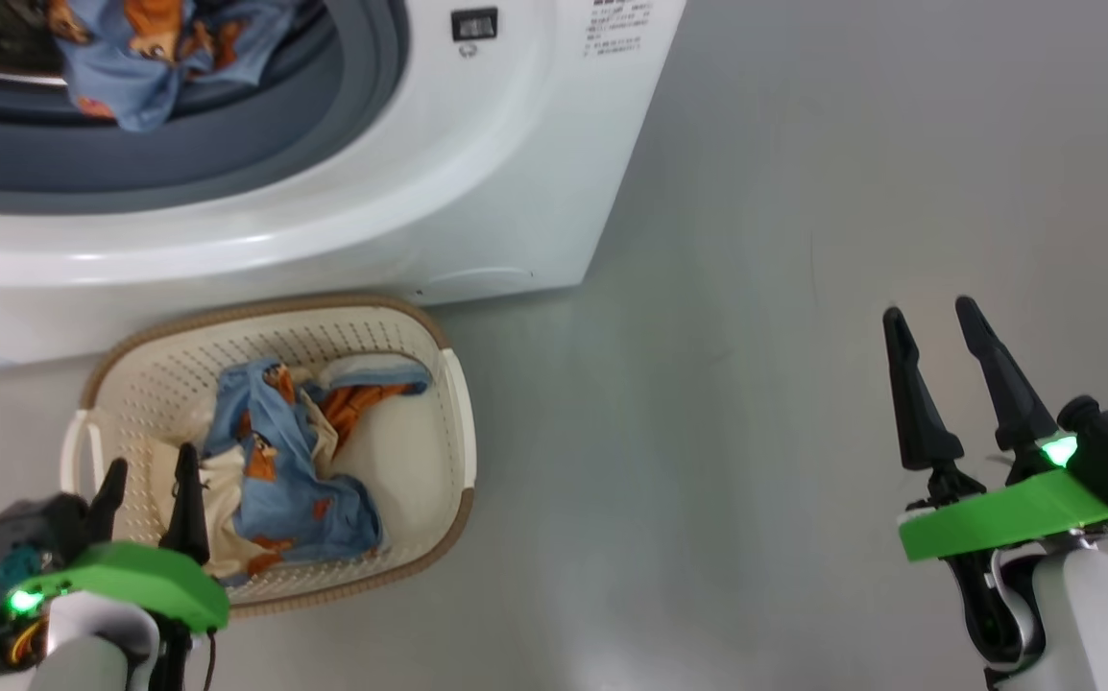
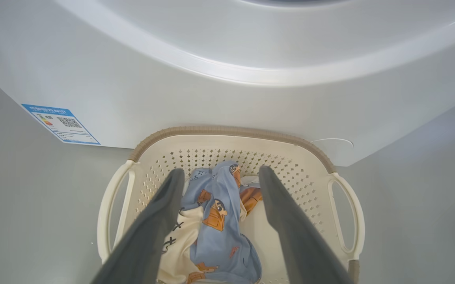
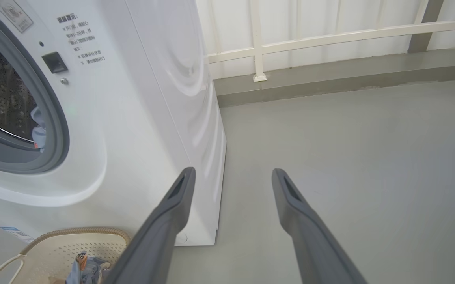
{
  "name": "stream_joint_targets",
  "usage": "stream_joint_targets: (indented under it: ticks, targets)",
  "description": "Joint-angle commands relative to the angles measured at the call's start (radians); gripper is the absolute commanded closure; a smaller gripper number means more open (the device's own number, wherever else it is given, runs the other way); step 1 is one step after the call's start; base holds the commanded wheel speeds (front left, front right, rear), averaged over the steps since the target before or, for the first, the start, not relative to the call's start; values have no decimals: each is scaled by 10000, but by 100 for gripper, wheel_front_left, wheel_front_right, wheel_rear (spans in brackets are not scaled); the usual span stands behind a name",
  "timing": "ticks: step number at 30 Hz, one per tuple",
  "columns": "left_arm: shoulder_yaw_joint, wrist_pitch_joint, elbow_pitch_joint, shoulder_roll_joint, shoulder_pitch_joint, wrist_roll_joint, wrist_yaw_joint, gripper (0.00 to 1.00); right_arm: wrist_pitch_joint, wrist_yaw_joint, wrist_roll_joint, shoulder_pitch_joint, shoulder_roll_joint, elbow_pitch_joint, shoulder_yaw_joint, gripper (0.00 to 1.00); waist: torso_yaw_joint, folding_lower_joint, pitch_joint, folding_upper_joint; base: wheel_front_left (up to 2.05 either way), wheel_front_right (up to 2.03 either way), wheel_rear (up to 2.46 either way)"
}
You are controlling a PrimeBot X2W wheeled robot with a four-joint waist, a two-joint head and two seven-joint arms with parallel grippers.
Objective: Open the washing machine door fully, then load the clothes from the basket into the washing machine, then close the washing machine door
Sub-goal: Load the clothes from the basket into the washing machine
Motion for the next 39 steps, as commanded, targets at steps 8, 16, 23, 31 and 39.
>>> stream_joint_targets:
  ticks: [8,16,23,31,39]
  targets:
    - [-619,-65,2009,534,-1464,-504,-16,0,-48,16,76,-648,162,-381,662,0,-311,0,1252,-1,0,0,0]
    - [-1463,-65,3831,851,-2690,-938,-16,0,-48,16,86,-934,205,-513,1056,0,-514,0,1981,-1,0,0,0]
    - [-2063,-65,4675,1179,-3597,-1283,-16,0,-48,16,64,-1230,200,-728,1215,0,-612,0,2667,-1,0,0,0]
    - [-2791,-45,5456,1466,-4491,-1845,-16,0,-48,16,26,-1607,195,-900,1402,0,-684,0,3326,-1,0,0,0]
    - [-3707,329,5773,1922,-5197,-2288,-16,0,-48,16,3,-1742,167,-1087,1699,0,-859,0,3932,-1,0,0,0]
